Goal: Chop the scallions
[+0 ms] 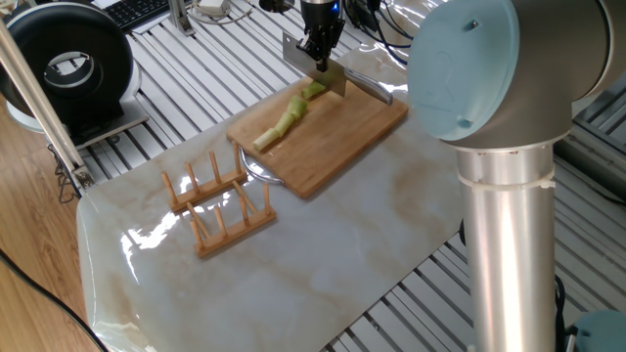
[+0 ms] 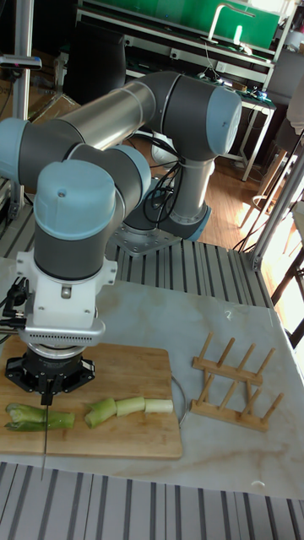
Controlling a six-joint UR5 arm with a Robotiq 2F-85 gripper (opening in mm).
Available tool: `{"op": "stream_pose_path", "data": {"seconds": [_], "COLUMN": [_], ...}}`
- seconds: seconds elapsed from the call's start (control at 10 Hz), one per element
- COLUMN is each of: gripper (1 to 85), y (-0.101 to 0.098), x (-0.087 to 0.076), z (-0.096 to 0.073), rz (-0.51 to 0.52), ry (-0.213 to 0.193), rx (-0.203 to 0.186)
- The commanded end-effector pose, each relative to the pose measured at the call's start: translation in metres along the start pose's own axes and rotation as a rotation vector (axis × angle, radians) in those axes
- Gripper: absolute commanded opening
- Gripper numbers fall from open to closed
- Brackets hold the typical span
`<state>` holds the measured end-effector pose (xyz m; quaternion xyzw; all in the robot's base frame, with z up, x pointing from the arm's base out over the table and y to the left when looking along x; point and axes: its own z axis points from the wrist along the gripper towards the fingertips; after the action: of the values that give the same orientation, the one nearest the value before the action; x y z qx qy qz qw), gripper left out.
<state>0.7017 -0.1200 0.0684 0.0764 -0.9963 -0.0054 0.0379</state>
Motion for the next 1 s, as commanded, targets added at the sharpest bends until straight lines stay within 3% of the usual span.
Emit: {"op": "stream_pose_path", "data": {"seconds": [0.0,0.9], "gripper": [1.3,1.3], "y": [0.0019,0.0017], "x": [-0.0015,-0.0002], "z": [-0.0005,0.0014], "rz": [0.003,0.003], "ry": [-0.006,0.002], "rx": [-0.010,-0.009]}}
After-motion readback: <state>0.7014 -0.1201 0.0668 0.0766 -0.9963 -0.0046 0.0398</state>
